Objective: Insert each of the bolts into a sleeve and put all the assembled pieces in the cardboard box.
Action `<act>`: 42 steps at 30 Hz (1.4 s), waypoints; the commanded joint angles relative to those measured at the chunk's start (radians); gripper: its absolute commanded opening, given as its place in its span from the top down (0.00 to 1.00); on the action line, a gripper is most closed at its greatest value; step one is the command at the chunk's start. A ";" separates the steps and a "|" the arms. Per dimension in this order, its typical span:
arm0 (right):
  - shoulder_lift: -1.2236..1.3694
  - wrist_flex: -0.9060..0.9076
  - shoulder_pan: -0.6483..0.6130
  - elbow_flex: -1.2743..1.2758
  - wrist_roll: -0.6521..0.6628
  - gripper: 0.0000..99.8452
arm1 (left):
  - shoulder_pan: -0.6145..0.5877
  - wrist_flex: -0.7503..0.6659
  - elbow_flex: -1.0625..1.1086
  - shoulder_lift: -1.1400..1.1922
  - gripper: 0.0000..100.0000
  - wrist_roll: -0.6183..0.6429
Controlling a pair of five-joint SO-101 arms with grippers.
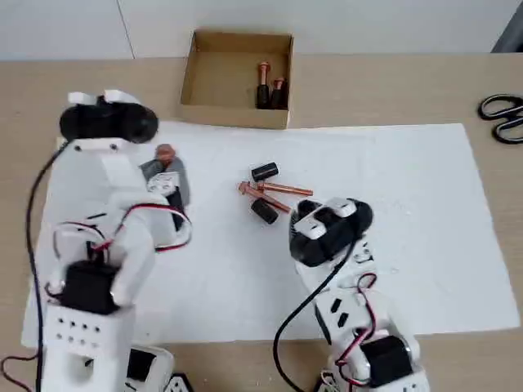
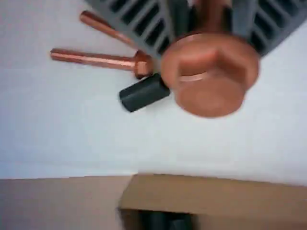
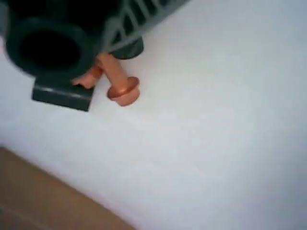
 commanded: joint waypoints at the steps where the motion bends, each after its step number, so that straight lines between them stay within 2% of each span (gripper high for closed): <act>1: -0.005 -0.111 -0.019 0.061 -0.029 1.00 | 0.118 -0.166 0.062 -0.087 0.99 0.008; 3: -0.004 -0.163 -0.019 0.106 -0.092 1.00 | 0.167 -0.238 0.108 -0.110 0.99 0.008; 7: -0.012 -0.214 -0.022 0.167 -0.175 1.00 | 0.184 -0.342 0.194 -0.124 0.99 0.008; 15: -0.002 -0.208 -0.170 0.192 -0.186 1.00 | 0.299 -0.514 0.349 -0.126 0.99 0.009; 35: -0.002 -0.208 -0.177 0.192 -0.186 1.00 | 0.336 -0.520 0.355 -0.127 0.99 0.015; 39: -0.002 -0.208 -0.177 0.192 -0.186 1.00 | 0.336 -0.477 0.352 -0.127 0.99 0.095; 42: -0.002 -0.208 -0.177 0.192 -0.186 1.00 | 0.336 -0.453 0.354 -0.127 0.99 0.101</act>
